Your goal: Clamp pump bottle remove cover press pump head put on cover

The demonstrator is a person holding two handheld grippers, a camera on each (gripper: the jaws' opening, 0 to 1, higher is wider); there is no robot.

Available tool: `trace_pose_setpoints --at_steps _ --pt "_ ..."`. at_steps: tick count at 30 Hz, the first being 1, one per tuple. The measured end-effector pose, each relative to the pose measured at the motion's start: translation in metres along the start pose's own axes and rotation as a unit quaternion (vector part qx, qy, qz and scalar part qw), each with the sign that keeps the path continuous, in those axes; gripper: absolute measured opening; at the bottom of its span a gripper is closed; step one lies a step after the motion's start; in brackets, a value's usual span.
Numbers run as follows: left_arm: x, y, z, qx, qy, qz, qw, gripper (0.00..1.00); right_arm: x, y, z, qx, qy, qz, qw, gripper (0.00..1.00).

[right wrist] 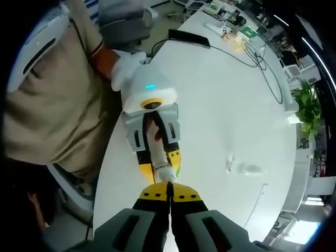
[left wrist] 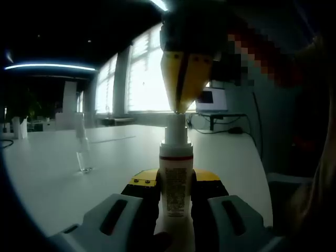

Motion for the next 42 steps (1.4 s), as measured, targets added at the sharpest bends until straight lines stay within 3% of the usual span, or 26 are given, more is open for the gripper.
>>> trace_pose_setpoints --at_steps 11,42 --pt "0.0001 -0.0007 0.0 0.0 0.0 0.001 1.0 0.13 -0.0006 -0.0004 -0.0019 0.009 -0.013 0.002 0.9999 0.0" --pt "-0.0001 -0.0013 -0.0001 0.004 0.0 0.001 1.0 0.13 0.0051 -0.0019 -0.0008 0.01 0.0 0.022 0.9997 0.0"
Point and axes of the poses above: the point that each gripper's makers call its tool centre point, and the gripper's own axes: x roughly forward along the fingers, y roughly to its left, z roughly out of its top, the point moved 5 cm from there along -x, roughly backward along the fingers, and after that the axes turned 3 degrees about z, right-handed, at the moved point
